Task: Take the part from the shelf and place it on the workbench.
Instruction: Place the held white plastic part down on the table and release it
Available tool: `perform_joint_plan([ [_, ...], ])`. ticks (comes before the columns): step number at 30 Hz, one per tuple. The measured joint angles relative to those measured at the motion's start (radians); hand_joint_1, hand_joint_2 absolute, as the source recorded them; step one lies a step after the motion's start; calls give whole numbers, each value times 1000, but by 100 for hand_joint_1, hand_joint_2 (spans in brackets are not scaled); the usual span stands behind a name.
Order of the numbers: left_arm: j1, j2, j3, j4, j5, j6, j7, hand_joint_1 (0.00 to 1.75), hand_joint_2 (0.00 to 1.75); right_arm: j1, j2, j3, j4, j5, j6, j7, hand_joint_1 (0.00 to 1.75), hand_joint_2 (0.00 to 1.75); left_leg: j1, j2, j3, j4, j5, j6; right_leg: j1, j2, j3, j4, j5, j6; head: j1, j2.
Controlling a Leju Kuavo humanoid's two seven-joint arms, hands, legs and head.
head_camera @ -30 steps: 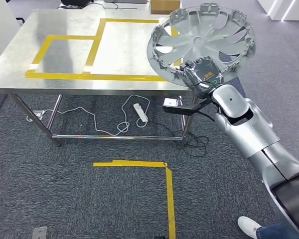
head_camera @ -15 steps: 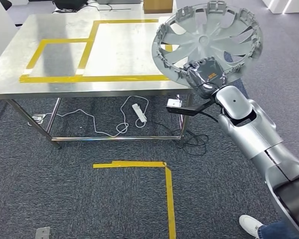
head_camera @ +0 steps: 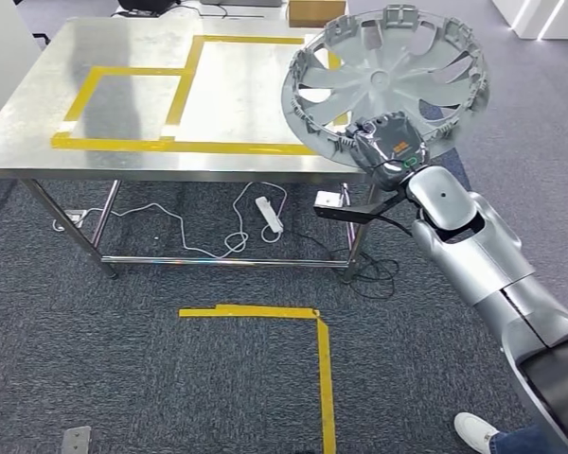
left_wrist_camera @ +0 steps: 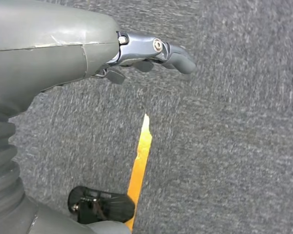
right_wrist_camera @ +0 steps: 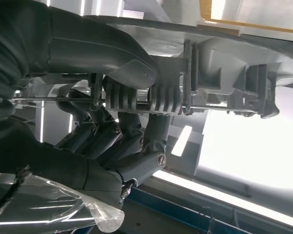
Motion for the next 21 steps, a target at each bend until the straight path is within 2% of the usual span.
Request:
perform_joint_plan([
  [1,1,0,0,0,0,0,0,0,175,2,0,0,0,0,0,0,175,175,0,-1,1,1,-1,1,0,0,-17,28,0,1,0,0],
  [2,1,0,0,0,0,-1,0,0,175,2,0,0,1,0,0,0,175,175,0,-2,3,2,-3,0,0,0,-13,11,23,1,1,0],
  [4,1,-1,0,0,0,-1,0,0,175,3,0,-2,1,0,0,-2,175,175,1,-3,7,6,-10,-6,-1,-2,43,-119,99,-1,1,0],
  [5,0,-1,0,0,0,-1,0,0,175,2,0,-2,1,0,-1,-4,175,175,-1,-4,7,10,-14,-11,0,-2,77,-189,124,-3,2,0],
  [6,0,-1,0,0,0,-1,0,0,175,2,0,-3,1,0,-2,-5,175,175,-3,-4,5,13,-17,-15,1,-2,101,-235,136,-7,2,0],
  [7,0,-1,0,0,0,-1,0,0,175,2,0,-3,1,1,-4,-6,175,175,-5,-4,3,15,-19,-20,2,-2,113,-257,135,-11,2,0],
  [9,1,0,0,0,1,-2,1,0,175,5,0,-4,2,2,-7,-6,175,175,-5,-4,2,17,-21,-26,3,-1,118,-260,130,-21,1,0],
  [11,1,0,0,0,2,-2,0,0,175,7,0,-5,3,3,-8,-6,175,175,-4,-3,-4,37,-36,-35,-1,-1,125,-262,127,-33,0,0],
  [12,1,1,-1,0,3,-2,0,0,175,7,0,-6,3,3,-8,-6,175,175,-2,-2,-18,71,-55,-41,-3,-2,129,-264,125,-39,-1,0],
  [13,1,0,-1,0,3,-2,0,0,175,8,0,-6,3,3,-8,-6,175,175,0,-1,-45,129,-82,-47,-4,-2,133,-264,122,-43,-3,0],
  [15,3,1,-1,0,3,-2,0,0,175,11,0,-6,4,5,-9,-7,175,175,3,0,-115,267,-131,-54,-4,-1,141,-264,115,-47,-4,0],
  [16,4,1,-1,0,3,-2,0,0,175,13,0,-5,4,5,-9,-7,175,175,3,0,-140,308,-135,-54,-4,0,147,-264,110,-48,-4,0],
  [17,5,1,-1,0,4,-2,1,0,175,16,0,-5,5,5,-9,-8,175,175,3,0,-147,310,-118,-53,-3,1,154,-263,104,-47,-4,0],
  [18,5,1,-1,0,4,-2,1,0,175,18,0,-5,5,5,-9,-8,175,175,3,0,-136,270,-81,-49,-3,2,164,-263,98,-46,-4,0],
  [19,6,2,-1,0,5,-1,1,0,175,19,0,-5,6,3,-9,-8,175,175,2,0,-111,202,-32,-43,-2,2,174,-264,91,-44,-4,0],
  [20,6,3,-1,0,6,-1,1,0,175,19,0,-5,6,2,-10,-8,175,175,-1,0,-85,138,3,-35,-1,2,182,-265,84,-41,-3,0],
  [21,6,3,-1,0,6,0,1,0,175,20,0,-5,7,1,-11,-8,175,175,-5,0,-63,84,27,-26,-1,2,188,-266,78,-36,-2,0],
])
